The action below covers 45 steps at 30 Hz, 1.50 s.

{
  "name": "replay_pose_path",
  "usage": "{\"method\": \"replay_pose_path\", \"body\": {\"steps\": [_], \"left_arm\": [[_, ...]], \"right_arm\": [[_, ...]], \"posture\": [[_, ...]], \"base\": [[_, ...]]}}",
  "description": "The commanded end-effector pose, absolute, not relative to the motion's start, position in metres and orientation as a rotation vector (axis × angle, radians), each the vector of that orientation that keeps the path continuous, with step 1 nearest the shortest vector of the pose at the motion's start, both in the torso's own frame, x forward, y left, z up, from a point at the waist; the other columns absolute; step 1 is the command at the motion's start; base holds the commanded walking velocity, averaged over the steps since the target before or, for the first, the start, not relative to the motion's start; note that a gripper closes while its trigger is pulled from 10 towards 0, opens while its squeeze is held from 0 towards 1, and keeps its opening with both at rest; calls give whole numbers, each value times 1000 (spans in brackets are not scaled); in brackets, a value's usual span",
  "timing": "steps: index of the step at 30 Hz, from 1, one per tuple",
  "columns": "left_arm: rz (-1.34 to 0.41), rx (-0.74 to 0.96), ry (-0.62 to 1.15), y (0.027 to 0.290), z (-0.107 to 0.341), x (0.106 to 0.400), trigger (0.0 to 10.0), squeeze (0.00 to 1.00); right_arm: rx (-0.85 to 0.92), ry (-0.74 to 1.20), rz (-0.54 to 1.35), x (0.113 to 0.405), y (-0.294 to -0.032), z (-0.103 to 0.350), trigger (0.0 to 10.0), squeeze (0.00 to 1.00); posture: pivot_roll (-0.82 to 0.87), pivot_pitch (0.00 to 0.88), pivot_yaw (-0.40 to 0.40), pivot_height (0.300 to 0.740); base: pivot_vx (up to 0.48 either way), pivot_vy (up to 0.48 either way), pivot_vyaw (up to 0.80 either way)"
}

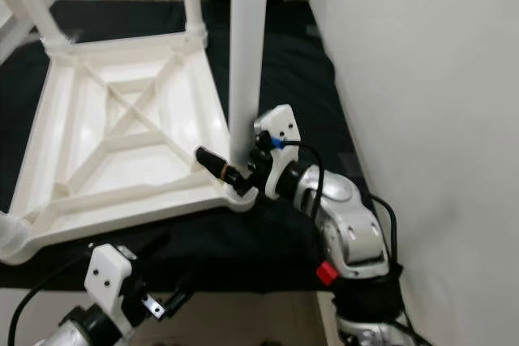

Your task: Building children table

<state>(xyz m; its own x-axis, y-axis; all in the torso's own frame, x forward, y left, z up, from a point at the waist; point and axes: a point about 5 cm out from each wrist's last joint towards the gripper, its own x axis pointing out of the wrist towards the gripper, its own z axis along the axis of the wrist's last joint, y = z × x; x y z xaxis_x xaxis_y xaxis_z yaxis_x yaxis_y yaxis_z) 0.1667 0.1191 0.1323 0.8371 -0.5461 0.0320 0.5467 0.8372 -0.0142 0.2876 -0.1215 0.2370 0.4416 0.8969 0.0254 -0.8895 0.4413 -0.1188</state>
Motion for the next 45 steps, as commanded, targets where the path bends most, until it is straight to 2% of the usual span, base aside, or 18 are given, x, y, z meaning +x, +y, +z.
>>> {"method": "replay_pose_path", "body": {"steps": [1, 3, 9, 10, 11, 12, 20, 23, 25, 27, 28, 30, 32, 33, 34, 35, 37, 45], "left_arm": [[-572, -15, -26, 119, 133, 164, 10000, 0], [-570, -12, -27, 120, 133, 165, 10000, 0], [-571, -10, -26, 119, 134, 164, 10000, 0], [-571, -10, -25, 119, 134, 164, 10000, 0], [-571, -10, -25, 119, 134, 164, 10000, 0], [-573, -10, -24, 119, 134, 163, 10000, 0], [-571, -9, -20, 119, 135, 161, 10000, 0], [-575, -12, -18, 120, 135, 161, 10000, 0], [-575, -12, -18, 120, 135, 161, 10000, 0], [-577, -13, -16, 121, 135, 161, 10000, 0], [-577, -13, -16, 121, 135, 161, 10000, 0], [-578, -13, -14, 122, 134, 162, 10000, 0], [-578, -13, -14, 122, 134, 162, 10000, 0], [-578, -11, -14, 123, 134, 162, 10000, 0], [-578, -11, -14, 123, 134, 162, 10000, 0], [-578, -9, -13, 124, 133, 163, 10000, 0], [-580, -9, -11, 124, 132, 165, 10000, 0], [-588, -12, -15, 121, 130, 166, 10000, 0]], "right_arm": [[-104, -110, 1239, 281, -116, 240, 10000, 0], [-141, -101, 1367, 282, -118, 242, 10000, 0], [-161, -95, 1448, 285, -121, 246, 10000, 0], [-163, -97, 1478, 289, -123, 248, 8000, 0], [-163, -97, 1478, 289, -123, 248, 8000, 0], [-162, -109, 1481, 294, -124, 251, 0, 0], [-154, -112, 1484, 296, -130, 253, 0, 0], [-149, -50, 1429, 285, -146, 240, 0, 0], [-149, -50, 1429, 285, -146, 240, 0, 0], [-87, 2, 1270, 282, -148, 222, 0, 0], [-87, 2, 1270, 282, -148, 222, 0, 0], [52, 105, 937, 282, -146, 192, 0, 0], [52, 105, 937, 282, -146, 192, 0, 0], [62, 264, 585, 273, -157, 159, 0, 0], [62, 264, 585, 273, -157, 159, 0, 0], [-12, 345, 369, 258, -165, 142, 0, 0], [-105, 400, 169, 243, -171, 132, 0, 0], [-118, 333, 241, 259, -161, 152, 0, 0]], "posture": [[75, 189, -27, 740], [76, 187, -27, 740], [83, 192, -25, 740], [86, 195, -27, 740], [86, 195, -27, 740], [93, 200, -29, 740], [91, 222, -28, 740], [80, 227, -30, 740], [80, 227, -30, 740], [69, 228, -40, 740], [69, 228, -40, 740], [65, 229, -48, 740], [65, 229, -48, 740], [54, 229, -52, 740], [54, 229, -52, 740], [55, 221, -42, 740], [28, 213, -37, 740], [41, 194, -58, 740]], "base": [[0, 0, 0], [0, 0, 0], [0, 0, 0], [0, 0, 0], [0, 0, 0], [0, 0, 0], [0, 0, 0], [0, 0, 0], [0, 0, 0], [0, 0, 0], [0, 0, 0], [0, 0, 0], [0, 0, 0], [0, 0, 0], [0, 0, 0], [0, 0, 0], [0, 0, 0], [0, 0, 0]]}}
